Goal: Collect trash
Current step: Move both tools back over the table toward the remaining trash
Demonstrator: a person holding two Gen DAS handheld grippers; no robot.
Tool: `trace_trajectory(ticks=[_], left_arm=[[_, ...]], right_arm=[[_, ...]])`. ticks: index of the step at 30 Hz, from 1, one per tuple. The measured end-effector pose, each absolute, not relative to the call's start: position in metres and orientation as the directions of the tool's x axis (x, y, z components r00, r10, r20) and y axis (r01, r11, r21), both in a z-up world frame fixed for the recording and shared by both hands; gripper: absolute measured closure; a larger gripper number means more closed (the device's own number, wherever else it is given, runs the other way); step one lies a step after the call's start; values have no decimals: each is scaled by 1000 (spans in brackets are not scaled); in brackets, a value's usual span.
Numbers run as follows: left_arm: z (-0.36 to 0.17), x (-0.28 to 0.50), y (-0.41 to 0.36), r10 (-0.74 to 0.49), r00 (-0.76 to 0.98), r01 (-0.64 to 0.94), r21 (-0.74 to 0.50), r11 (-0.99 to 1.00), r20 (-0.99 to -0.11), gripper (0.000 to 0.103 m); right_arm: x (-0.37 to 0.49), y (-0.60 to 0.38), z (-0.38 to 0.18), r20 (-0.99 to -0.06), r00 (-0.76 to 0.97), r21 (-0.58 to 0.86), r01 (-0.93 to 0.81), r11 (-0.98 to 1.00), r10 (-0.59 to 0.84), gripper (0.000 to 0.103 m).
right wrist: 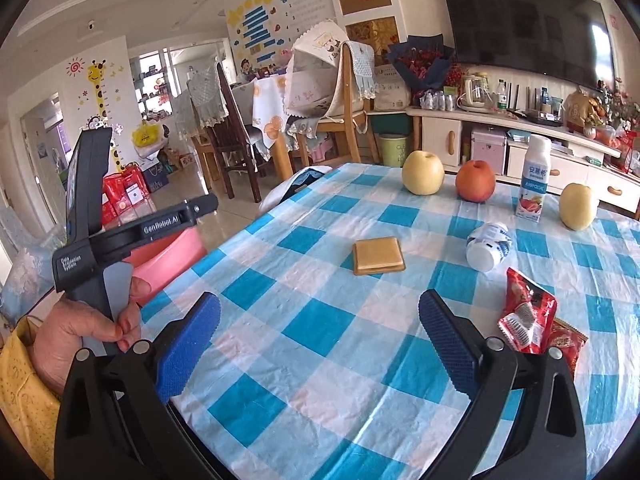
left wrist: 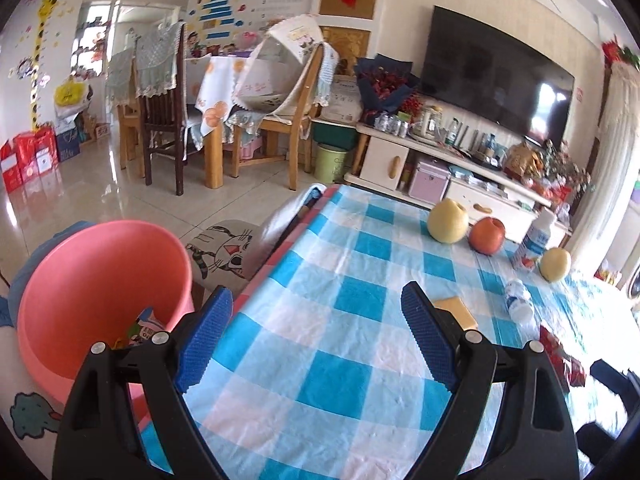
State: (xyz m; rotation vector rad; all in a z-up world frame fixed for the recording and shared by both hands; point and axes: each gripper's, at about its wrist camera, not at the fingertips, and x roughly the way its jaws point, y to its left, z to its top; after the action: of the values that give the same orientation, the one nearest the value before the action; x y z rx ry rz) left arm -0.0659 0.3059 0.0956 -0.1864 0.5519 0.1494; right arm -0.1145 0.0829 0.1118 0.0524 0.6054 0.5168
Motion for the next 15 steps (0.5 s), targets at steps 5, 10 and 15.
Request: trace_trajectory(ticks=[5, 10, 15], left_arm=[[92, -68, 277, 54, 842, -124, -97, 988, -536, 16], [88, -69, 250, 17, 836, -67, -72, 995, -549, 16], [84, -67, 223, -10, 831, -18, -45, 999, -557, 16]], right_arm=[[-111, 59, 113, -517, 730, 185, -415, 891, 448, 5], [-102, 33, 112, -531, 726, 220, -379, 899, 437, 5], [-93, 9, 111, -554, 723, 241, -335, 911, 412, 5]])
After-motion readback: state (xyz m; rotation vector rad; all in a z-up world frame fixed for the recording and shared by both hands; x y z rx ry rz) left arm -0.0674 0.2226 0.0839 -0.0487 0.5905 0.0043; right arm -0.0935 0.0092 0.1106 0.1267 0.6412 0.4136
